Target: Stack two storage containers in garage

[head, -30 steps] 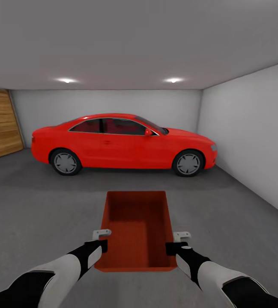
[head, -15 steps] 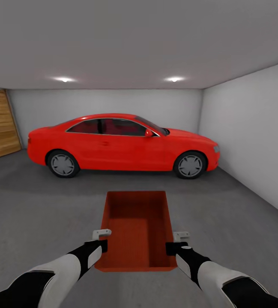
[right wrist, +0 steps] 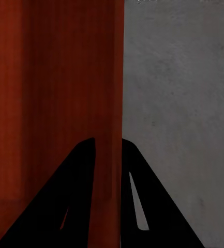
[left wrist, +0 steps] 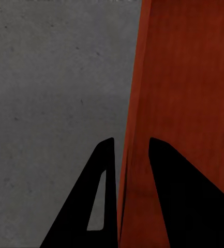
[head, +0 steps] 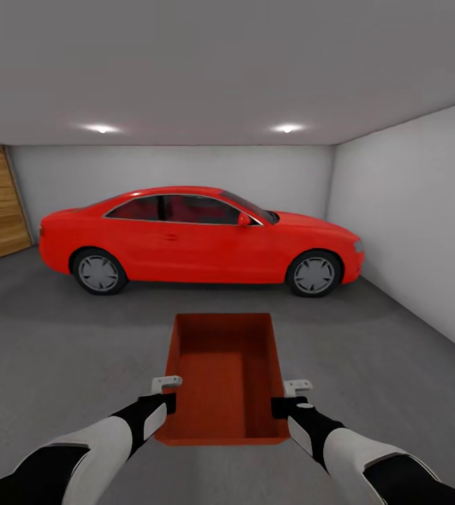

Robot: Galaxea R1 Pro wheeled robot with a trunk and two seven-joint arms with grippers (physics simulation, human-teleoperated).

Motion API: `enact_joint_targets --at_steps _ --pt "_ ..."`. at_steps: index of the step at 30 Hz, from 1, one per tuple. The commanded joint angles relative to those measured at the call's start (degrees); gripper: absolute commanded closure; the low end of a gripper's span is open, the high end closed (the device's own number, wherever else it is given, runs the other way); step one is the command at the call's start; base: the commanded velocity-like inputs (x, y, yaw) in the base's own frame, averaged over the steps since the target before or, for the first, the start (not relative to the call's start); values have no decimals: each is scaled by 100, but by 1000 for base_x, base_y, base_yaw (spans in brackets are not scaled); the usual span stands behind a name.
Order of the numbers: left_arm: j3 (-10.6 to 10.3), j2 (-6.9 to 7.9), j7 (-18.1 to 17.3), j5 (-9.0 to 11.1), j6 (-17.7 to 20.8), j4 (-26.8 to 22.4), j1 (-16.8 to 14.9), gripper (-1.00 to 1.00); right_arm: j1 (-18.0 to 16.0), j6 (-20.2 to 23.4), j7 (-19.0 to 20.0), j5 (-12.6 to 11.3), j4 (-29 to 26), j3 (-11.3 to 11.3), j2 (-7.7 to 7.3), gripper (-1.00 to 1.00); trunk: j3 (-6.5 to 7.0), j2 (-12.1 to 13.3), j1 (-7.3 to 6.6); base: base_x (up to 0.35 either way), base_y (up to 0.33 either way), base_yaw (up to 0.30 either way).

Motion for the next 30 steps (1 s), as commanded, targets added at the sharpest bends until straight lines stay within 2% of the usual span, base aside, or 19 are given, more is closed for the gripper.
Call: enact_joint_targets --at_steps 1,7,30 --pt "118 52 69 -39 -21 -32 0 100 2 1 -30 -88 18 -25 -2 100 -2 -4 5 250 0 0" --pt "115 52 69 -39 -26 -33 0 100 4 9 -31 -88 18 -31 -2 100 -2 -4 5 74 0 -102" --pt "115 52 69 -40 -30 -35 1 100 5 18 -30 -88 18 -34 -2 100 -2 -4 5 1 0 -279"
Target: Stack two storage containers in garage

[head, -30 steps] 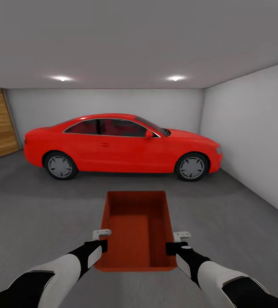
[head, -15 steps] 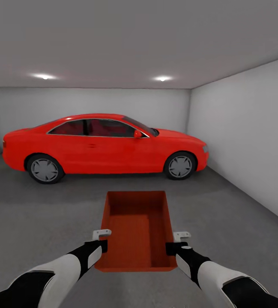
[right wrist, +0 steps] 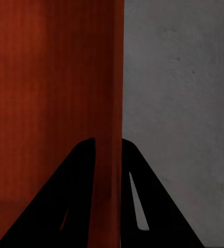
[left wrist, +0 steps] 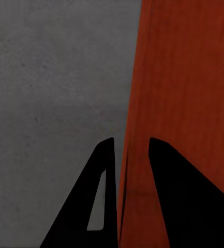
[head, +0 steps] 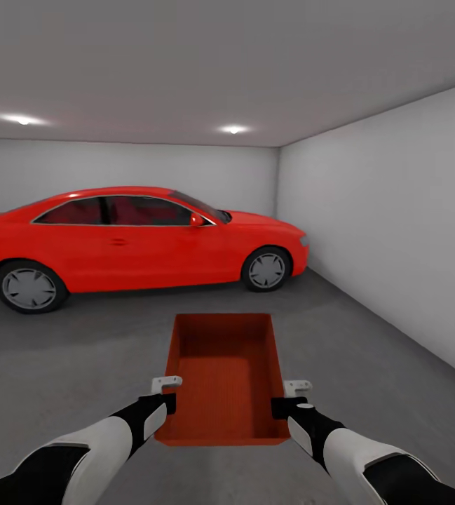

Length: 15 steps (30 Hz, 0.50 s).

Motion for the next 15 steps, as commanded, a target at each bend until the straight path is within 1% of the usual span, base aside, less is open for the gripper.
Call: enact_joint_targets --at_steps 1,15 --pt "114 53 67 -37 -53 -31 -4 100 2 3 -31 -86 18 -27 -1 100 -2 -5 2 0 0 -282" --pt "114 53 67 -38 -53 -36 -2 100 1 3 -31 -86 18 -25 -1 100 -2 -5 2 0 0 -282"
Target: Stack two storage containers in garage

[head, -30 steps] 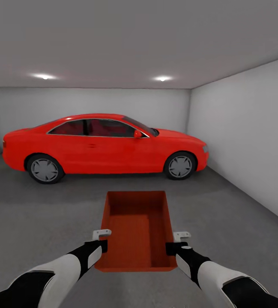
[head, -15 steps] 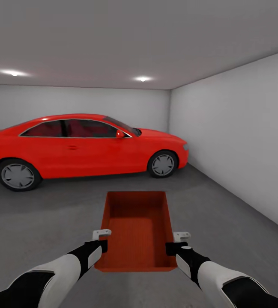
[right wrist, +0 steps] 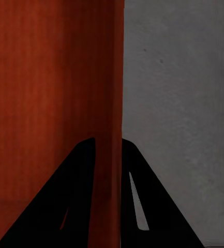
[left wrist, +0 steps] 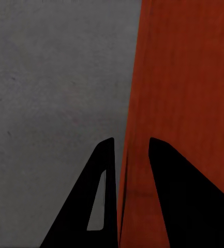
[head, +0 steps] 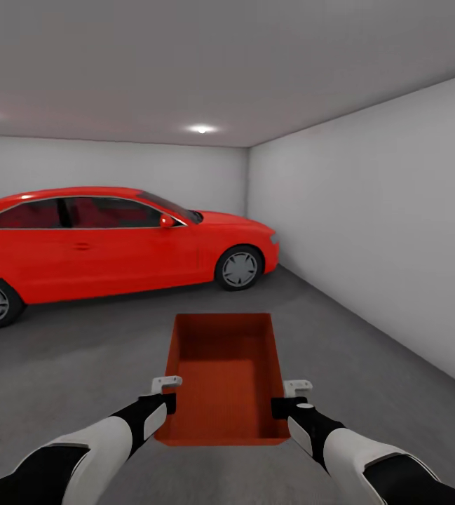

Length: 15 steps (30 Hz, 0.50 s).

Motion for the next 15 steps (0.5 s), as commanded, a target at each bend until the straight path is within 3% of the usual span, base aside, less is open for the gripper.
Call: enact_joint_targets --at_steps 1,15 --pt "118 53 68 -38 -59 -32 -2 100 1 2 -31 -85 18 -21 -1 100 -2 -5 2 0 0 -283" --pt "118 53 66 -37 -60 -31 -3 100 -1 2 -31 -85 18 -25 -1 100 -2 -5 2 0 0 -282"
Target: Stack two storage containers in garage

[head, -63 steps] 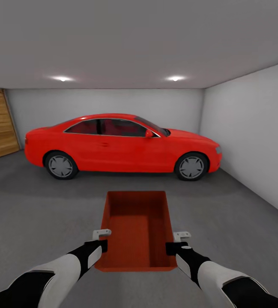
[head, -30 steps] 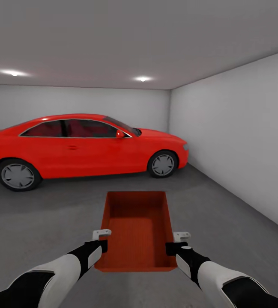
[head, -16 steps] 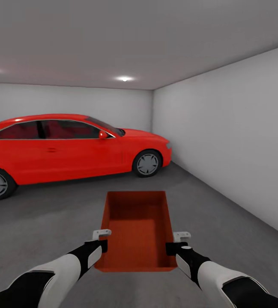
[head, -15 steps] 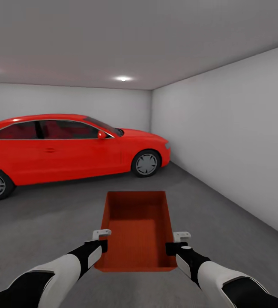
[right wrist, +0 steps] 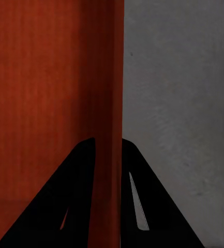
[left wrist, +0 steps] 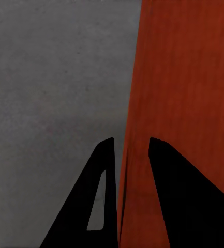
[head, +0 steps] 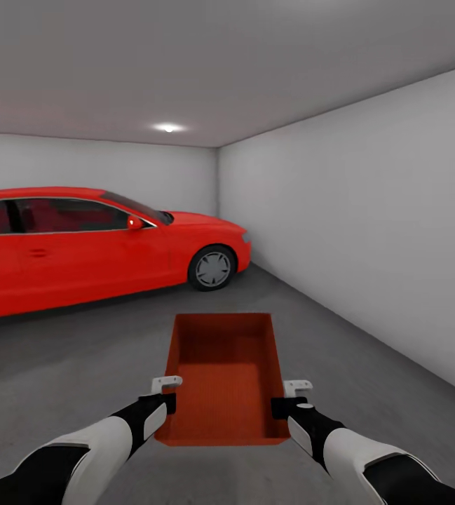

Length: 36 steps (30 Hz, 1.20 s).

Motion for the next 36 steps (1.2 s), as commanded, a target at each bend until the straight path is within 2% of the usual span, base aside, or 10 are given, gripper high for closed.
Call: enact_joint_targets --at_steps 1,36 --pt "117 53 66 -38 -57 -33 -3 100 2 2 -31 -85 18 -26 -1 100 -2 -5 2 0 0 -282" --pt "117 53 66 -38 -56 -35 -4 100 0 2 -31 -85 18 -25 -1 100 -2 -5 2 0 0 -282"
